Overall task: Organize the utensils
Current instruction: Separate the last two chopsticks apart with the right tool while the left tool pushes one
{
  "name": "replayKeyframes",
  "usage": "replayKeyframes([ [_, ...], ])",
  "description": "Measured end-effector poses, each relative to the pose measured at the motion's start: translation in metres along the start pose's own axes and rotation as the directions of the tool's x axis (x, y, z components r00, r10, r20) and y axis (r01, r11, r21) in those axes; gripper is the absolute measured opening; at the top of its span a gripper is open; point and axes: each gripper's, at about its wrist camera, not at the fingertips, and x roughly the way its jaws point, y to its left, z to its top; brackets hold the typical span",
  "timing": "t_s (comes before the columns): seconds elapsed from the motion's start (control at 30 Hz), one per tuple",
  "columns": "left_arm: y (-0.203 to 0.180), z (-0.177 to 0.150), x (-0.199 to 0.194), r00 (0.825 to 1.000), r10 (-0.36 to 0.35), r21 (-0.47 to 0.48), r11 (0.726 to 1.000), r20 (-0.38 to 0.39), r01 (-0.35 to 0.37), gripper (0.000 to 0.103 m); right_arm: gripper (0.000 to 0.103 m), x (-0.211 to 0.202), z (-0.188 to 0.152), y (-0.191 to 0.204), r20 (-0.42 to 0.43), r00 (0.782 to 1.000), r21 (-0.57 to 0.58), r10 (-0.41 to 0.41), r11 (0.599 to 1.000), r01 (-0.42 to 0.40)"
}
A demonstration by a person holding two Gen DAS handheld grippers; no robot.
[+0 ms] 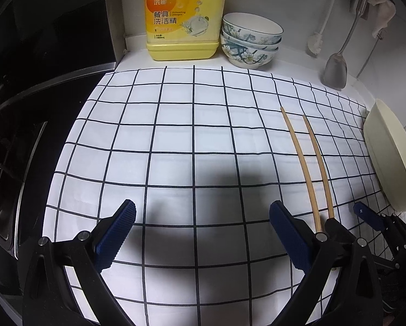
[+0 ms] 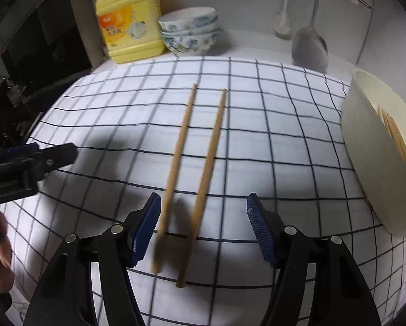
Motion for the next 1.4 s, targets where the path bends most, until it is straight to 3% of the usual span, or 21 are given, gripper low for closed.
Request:
replayKeyframes([
  [0.27, -0.004, -0.002, 0.0, 1.0, -0.007, 0.01, 1.0, -0.002, 0.007, 0.097, 0.063, 0.009, -0.008, -0.005, -0.033, 0.998, 0.008, -0.054, 0.998, 0.054],
  [0.43, -0.012, -0.003, 0.001, 1.0, -0.027, 0.017, 0.999, -0.008, 0.027, 0.097, 0.056, 0.008, -0.008, -0.016, -0.015, 0.998, 0.005, -0.068, 0.998, 0.068],
  [0.67, -0.051, -0.003, 0.01, 0.997, -0.071, 0.067, 0.995, -0.009, 0.072, 0.097, 0.056, 0.007, -0.009, -0.051, -0.008, 0.997, 0.042, -0.077, 0.996, 0.077],
  [0.87, -0.081, 0.002, 0.026, 0.998, -0.066, 0.105, 0.992, -0.012, 0.067, 0.097, 0.056, 0.008, -0.005, -0.076, 0.01, 0.994, 0.018, -0.106, 0.994, 0.106],
  [1.07, -0.093, 0.006, 0.044, 1.0, -0.02, 0.119, 0.993, -0.024, 0.023, 0.097, 0.056, 0.005, 0.003, -0.077, 0.056, 0.996, -0.035, -0.068, 0.997, 0.07],
  [1.4, -0.102, 0.011, 0.063, 0.999, 0.035, 0.118, 0.992, -0.035, -0.031, 0.097, 0.056, 0.02, 0.01, -0.077, 0.035, 0.999, -0.124, 0.024, 0.992, -0.019],
])
